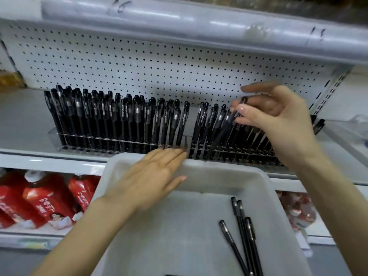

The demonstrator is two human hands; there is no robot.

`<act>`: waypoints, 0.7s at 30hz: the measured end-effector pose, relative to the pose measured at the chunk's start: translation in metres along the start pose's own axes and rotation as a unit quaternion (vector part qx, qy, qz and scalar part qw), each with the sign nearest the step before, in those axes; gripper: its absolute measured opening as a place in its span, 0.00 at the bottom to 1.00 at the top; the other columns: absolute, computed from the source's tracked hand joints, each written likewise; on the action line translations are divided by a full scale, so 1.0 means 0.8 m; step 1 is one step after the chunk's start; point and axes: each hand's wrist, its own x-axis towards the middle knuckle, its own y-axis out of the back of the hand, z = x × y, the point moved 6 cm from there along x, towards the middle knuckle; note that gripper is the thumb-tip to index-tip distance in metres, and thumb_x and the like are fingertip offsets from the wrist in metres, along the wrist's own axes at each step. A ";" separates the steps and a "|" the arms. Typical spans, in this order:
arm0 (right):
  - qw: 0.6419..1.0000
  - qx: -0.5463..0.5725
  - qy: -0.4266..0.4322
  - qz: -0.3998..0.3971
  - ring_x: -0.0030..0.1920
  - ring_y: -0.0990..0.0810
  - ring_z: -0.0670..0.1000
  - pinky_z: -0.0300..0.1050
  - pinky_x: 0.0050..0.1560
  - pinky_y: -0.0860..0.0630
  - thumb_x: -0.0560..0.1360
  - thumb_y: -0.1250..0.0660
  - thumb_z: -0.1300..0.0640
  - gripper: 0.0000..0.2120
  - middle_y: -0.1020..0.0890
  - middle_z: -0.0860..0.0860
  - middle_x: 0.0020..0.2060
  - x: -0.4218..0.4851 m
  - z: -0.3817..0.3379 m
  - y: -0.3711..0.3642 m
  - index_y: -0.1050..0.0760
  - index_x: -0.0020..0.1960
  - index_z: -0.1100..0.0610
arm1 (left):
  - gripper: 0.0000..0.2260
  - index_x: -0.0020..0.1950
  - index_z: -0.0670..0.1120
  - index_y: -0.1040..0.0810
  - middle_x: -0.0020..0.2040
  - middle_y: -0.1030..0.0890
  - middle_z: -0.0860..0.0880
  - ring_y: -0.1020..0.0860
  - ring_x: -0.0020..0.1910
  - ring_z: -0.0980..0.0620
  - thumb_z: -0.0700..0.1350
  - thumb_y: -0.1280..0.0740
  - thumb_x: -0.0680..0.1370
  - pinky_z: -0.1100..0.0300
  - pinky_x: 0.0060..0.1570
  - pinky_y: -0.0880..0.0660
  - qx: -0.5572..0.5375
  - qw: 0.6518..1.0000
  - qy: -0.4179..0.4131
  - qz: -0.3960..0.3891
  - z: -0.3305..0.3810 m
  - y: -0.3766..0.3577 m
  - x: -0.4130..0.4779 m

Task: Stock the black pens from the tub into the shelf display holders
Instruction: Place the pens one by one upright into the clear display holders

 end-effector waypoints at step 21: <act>0.974 -0.223 0.035 -0.018 0.46 0.19 0.40 0.40 0.57 0.23 0.70 0.26 0.58 0.06 0.17 0.42 0.42 0.036 0.037 -0.051 0.20 0.44 0.51 | 0.30 0.72 0.44 0.33 0.71 0.30 0.47 0.33 0.70 0.53 0.61 0.53 0.79 0.59 0.70 0.52 -0.060 0.998 -0.002 0.015 -0.003 -0.021 -0.001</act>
